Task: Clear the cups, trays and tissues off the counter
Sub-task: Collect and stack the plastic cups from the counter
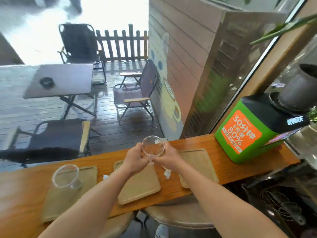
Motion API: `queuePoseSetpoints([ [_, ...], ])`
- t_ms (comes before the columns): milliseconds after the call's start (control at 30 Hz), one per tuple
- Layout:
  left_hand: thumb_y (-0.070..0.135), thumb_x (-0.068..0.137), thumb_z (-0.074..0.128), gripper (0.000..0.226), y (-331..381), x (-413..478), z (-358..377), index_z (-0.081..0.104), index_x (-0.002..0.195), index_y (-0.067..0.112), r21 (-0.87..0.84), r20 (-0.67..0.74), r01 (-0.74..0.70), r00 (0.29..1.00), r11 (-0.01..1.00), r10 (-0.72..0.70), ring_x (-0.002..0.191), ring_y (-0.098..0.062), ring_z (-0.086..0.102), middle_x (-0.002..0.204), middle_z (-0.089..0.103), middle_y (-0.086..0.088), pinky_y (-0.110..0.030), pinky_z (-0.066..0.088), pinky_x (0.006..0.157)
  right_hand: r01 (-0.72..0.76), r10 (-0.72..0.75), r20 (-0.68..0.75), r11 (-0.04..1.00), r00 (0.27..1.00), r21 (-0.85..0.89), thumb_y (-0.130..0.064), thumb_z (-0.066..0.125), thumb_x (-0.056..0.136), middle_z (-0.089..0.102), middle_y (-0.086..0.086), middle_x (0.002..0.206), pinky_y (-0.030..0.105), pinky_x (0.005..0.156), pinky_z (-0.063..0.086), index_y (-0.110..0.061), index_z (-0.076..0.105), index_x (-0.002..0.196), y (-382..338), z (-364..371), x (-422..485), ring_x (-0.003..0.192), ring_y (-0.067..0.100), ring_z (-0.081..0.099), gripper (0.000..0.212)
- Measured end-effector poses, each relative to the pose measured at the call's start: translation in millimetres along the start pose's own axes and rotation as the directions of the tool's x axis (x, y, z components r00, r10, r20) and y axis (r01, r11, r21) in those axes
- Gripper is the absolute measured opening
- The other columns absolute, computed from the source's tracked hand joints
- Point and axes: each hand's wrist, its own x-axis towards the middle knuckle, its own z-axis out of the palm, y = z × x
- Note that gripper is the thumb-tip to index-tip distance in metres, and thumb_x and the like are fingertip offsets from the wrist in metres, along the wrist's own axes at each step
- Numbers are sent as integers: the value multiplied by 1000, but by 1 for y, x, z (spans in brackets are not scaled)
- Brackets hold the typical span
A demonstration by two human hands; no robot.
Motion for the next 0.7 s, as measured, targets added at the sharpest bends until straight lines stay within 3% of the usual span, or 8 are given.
queuePoseSetpoints([
  [167, 17, 79, 73, 37, -35, -30, -84, 59, 112, 15, 11, -154, 57, 987, 998, -55, 82, -19, 66, 93, 67, 1, -38, 56, 78, 147, -142, 106, 988, 984, -42, -33, 87, 75, 65, 3, 115, 42, 89, 55, -18, 51, 120, -76, 51, 10, 105, 22, 64, 60],
  [333, 27, 78, 83, 41, -66, -58, -147, 55, 109, 24, 30, -287, 68, 956, 997, -56, 78, -10, 66, 93, 65, 5, -21, 53, 66, 298, -287, 194, 954, 938, -29, -32, 85, 77, 59, -10, 100, 26, 72, 50, -28, 49, 110, -136, 96, 13, 94, 15, 63, 49],
  [433, 26, 79, 83, 41, -86, -75, -169, 54, 107, 26, 10, -345, 98, 935, 995, -89, 76, -12, 66, 91, 64, 5, -17, 50, 63, 352, -337, 240, 936, 910, -23, -29, 86, 77, 55, -16, 93, 27, 74, 51, -39, 45, 95, -160, 123, 12, 88, 10, 60, 46],
  [500, 24, 78, 83, 40, -99, -86, -178, 53, 104, 28, 3, -375, 114, 921, 993, -105, 75, -14, 66, 89, 64, 4, -18, 51, 63, 361, -343, 270, 932, 900, -19, -29, 87, 77, 55, -15, 95, 33, 79, 55, -34, 47, 102, -171, 141, 12, 94, 15, 62, 47],
  [600, 22, 78, 82, 38, -121, -100, -192, 54, 103, 27, -19, -385, 164, 909, 986, -159, 77, -15, 67, 92, 65, 4, -28, 58, 70, 396, -368, 295, 917, 882, -40, -32, 87, 76, 55, -14, 102, 20, 75, 45, -30, 48, 112, -183, 167, 12, 98, 12, 57, 54],
  [700, 21, 79, 80, 38, -140, -109, -204, 54, 106, 27, -28, -385, 203, 902, 979, -198, 78, -14, 67, 97, 63, 4, -31, 59, 70, 405, -374, 321, 914, 870, -34, -34, 88, 75, 55, -17, 98, 14, 70, 40, -34, 48, 104, -194, 189, 10, 91, 5, 55, 49],
])
